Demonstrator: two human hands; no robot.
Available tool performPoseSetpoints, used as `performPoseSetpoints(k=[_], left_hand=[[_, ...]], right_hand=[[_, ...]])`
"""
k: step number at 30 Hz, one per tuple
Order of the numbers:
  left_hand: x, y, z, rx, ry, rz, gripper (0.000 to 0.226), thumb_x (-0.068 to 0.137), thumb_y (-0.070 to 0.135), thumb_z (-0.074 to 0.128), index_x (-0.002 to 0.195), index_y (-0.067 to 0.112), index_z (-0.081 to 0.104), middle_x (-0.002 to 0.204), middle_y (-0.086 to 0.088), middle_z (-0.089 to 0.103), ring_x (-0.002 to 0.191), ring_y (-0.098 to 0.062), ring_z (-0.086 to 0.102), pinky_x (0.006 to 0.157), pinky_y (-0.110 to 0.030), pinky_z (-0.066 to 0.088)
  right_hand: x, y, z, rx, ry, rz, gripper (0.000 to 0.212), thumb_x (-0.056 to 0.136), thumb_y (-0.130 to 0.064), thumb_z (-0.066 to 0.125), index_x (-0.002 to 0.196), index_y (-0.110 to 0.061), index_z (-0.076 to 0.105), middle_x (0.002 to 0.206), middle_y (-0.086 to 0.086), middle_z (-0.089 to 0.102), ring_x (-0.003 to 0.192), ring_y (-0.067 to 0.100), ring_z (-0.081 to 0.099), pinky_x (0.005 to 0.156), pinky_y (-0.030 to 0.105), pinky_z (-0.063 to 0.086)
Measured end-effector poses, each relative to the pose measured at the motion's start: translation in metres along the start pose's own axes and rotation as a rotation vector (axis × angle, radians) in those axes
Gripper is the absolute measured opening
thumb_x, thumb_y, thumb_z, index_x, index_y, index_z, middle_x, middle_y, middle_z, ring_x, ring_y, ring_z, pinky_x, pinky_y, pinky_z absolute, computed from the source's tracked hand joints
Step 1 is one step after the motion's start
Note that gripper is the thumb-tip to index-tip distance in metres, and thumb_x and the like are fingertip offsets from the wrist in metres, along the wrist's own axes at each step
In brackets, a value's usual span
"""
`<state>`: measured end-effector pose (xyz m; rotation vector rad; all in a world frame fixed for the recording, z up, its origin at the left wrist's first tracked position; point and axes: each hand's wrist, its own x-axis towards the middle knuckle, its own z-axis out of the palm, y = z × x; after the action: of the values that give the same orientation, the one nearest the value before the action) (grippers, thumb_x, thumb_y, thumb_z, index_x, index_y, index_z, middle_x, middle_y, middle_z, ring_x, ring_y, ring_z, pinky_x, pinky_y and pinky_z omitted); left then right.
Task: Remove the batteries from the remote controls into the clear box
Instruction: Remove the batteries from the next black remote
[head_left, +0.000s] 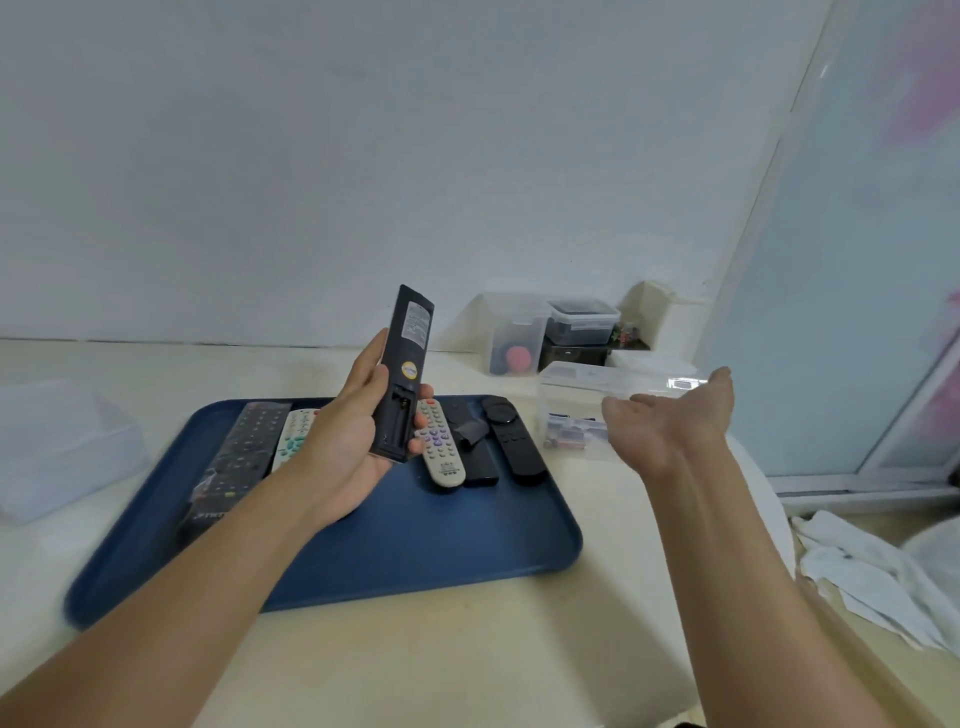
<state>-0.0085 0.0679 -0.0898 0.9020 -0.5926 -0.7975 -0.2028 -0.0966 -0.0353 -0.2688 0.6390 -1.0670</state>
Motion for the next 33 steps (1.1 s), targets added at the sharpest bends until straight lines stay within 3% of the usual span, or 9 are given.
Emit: performPoseSetpoints(k=[2, 4, 6, 11, 16, 21, 24, 28, 33], left_hand=[[0.000, 0.000, 0.001, 0.012, 0.022, 0.024, 0.039, 0.111, 0.028, 0.034, 0.142, 0.046, 0.051, 0.100, -0.014, 0.066, 0.067, -0.020, 0.056, 0.051, -0.029, 0.047], [-0.002, 0.002, 0.000, 0.066, 0.058, 0.077, 0.038, 0.111, 0.025, 0.037, 0.144, 0.040, 0.049, 0.098, -0.015, 0.065, 0.063, -0.019, 0.057, 0.049, -0.029, 0.046], [-0.007, 0.007, -0.001, 0.119, 0.123, 0.127, 0.032, 0.108, 0.023, 0.046, 0.138, 0.029, 0.054, 0.096, -0.014, 0.066, 0.061, -0.019, 0.056, 0.047, -0.028, 0.045], [-0.015, 0.048, -0.026, 0.223, 0.336, 0.269, 0.008, 0.091, 0.026, 0.070, 0.086, 0.020, 0.071, 0.077, -0.006, 0.064, 0.057, -0.016, 0.051, 0.046, -0.028, 0.040], [-0.045, 0.112, -0.094, 0.530, 0.523, 0.364, 0.021, 0.087, 0.024, 0.074, 0.105, 0.013, 0.071, 0.065, 0.006, 0.057, 0.055, -0.012, 0.049, 0.048, -0.027, 0.041], [-0.087, 0.152, -0.165, 0.783, 0.873, 0.463, 0.018, 0.077, 0.026, 0.080, 0.089, 0.023, 0.068, 0.071, 0.006, 0.062, 0.060, -0.014, 0.055, 0.060, -0.030, 0.047], [-0.101, 0.145, -0.197, 0.851, 1.041, 0.409, 0.024, 0.070, 0.018, 0.085, 0.075, 0.025, 0.062, 0.067, 0.006, 0.062, 0.058, -0.014, 0.055, 0.061, -0.028, 0.046], [-0.109, 0.126, -0.226, 0.817, 1.097, 0.263, 0.032, 0.063, 0.021, 0.090, 0.075, 0.021, 0.061, 0.068, 0.005, 0.061, 0.059, -0.014, 0.055, 0.055, -0.025, 0.043], [-0.103, 0.121, -0.231, 0.513, 0.845, 0.216, 0.031, 0.072, -0.003, 0.082, 0.082, 0.018, 0.062, 0.072, 0.003, 0.061, 0.068, -0.017, 0.059, 0.060, -0.027, 0.050]], right_hand=[[-0.013, 0.010, -0.006, -0.113, -0.073, -0.031, 0.051, 0.097, -0.043, 0.050, 0.127, -0.003, 0.058, 0.133, 0.012, 0.058, 0.111, 0.025, 0.064, 0.088, 0.031, 0.055], [-0.031, 0.035, -0.001, -0.274, -0.177, -0.055, 0.020, 0.095, -0.023, 0.051, 0.092, -0.009, 0.065, 0.087, 0.004, 0.064, 0.064, 0.014, 0.059, 0.053, 0.020, 0.048], [-0.043, 0.065, 0.013, -0.489, -0.299, -0.073, 0.018, 0.095, -0.015, 0.050, 0.083, -0.014, 0.063, 0.063, -0.001, 0.057, 0.048, 0.010, 0.046, 0.043, 0.017, 0.037], [-0.065, 0.141, 0.056, -1.203, -0.846, -0.197, 0.015, 0.095, -0.009, 0.059, 0.086, -0.009, 0.070, 0.070, 0.002, 0.071, 0.056, 0.010, 0.057, 0.051, 0.019, 0.044], [-0.081, 0.206, 0.093, -1.545, -1.235, -0.648, 0.020, 0.094, -0.010, 0.060, 0.106, -0.017, 0.073, 0.108, -0.003, 0.073, 0.095, 0.012, 0.066, 0.082, 0.023, 0.048], [-0.110, 0.274, 0.107, -1.825, -1.589, -0.698, 0.044, 0.103, -0.014, 0.043, 0.146, -0.021, 0.047, 0.153, -0.002, 0.044, 0.137, 0.018, 0.043, 0.112, 0.027, 0.030], [-0.119, 0.301, 0.103, -2.081, -1.601, -0.684, 0.047, 0.100, -0.008, 0.043, 0.147, -0.015, 0.044, 0.153, 0.006, 0.043, 0.138, 0.025, 0.040, 0.115, 0.036, 0.033], [-0.121, 0.309, 0.099, -2.072, -1.456, -0.743, 0.048, 0.093, -0.006, 0.043, 0.136, -0.020, 0.059, 0.129, 0.010, 0.059, 0.113, 0.027, 0.058, 0.093, 0.040, 0.052], [-0.116, 0.318, 0.103, -2.104, -1.425, -0.908, 0.033, 0.084, 0.002, 0.049, 0.104, -0.008, 0.074, 0.113, 0.009, 0.069, 0.101, 0.028, 0.064, 0.084, 0.039, 0.056]])
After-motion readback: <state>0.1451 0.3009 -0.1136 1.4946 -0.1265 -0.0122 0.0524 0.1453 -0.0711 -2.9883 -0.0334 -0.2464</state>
